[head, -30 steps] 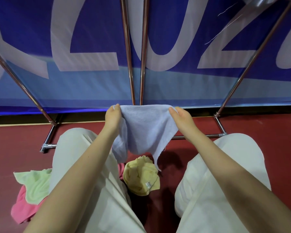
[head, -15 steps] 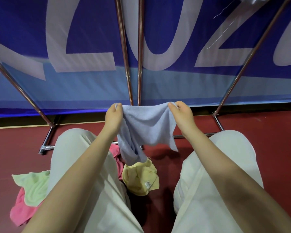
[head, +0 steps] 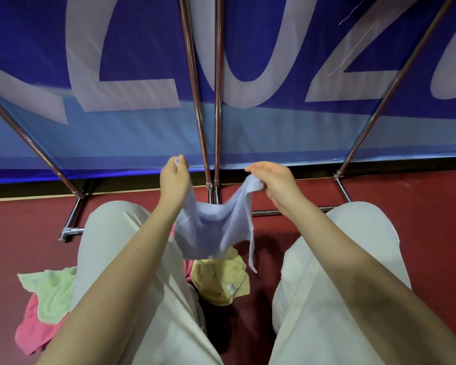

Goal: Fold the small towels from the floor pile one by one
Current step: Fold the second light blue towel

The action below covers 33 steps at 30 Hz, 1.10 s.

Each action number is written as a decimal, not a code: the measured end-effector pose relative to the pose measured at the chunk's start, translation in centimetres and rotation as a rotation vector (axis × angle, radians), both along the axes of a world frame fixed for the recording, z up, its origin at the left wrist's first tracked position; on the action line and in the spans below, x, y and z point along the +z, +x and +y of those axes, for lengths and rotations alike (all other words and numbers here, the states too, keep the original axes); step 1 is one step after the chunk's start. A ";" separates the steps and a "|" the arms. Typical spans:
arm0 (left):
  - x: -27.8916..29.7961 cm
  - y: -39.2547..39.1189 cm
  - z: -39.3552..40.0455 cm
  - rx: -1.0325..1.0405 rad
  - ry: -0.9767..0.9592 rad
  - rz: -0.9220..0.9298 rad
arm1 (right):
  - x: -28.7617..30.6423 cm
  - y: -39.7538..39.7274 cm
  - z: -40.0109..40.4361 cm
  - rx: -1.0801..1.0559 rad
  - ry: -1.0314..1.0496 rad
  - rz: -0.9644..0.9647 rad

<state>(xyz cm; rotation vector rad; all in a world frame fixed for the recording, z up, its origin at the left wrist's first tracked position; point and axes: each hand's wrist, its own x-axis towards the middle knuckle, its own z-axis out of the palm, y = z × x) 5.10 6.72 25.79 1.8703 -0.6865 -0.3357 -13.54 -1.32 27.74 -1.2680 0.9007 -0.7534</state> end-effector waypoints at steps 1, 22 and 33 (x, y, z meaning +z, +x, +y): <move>-0.1 0.1 -0.1 -0.024 0.022 0.038 | 0.3 0.1 0.5 0.057 0.027 -0.018; 1.8 -2.0 -0.6 -0.100 -0.293 0.603 | 0.1 0.1 0.7 0.090 -0.462 0.217; 1.0 -2.4 0.3 -0.115 -0.229 0.105 | 0.1 0.6 0.5 -0.165 -0.400 0.168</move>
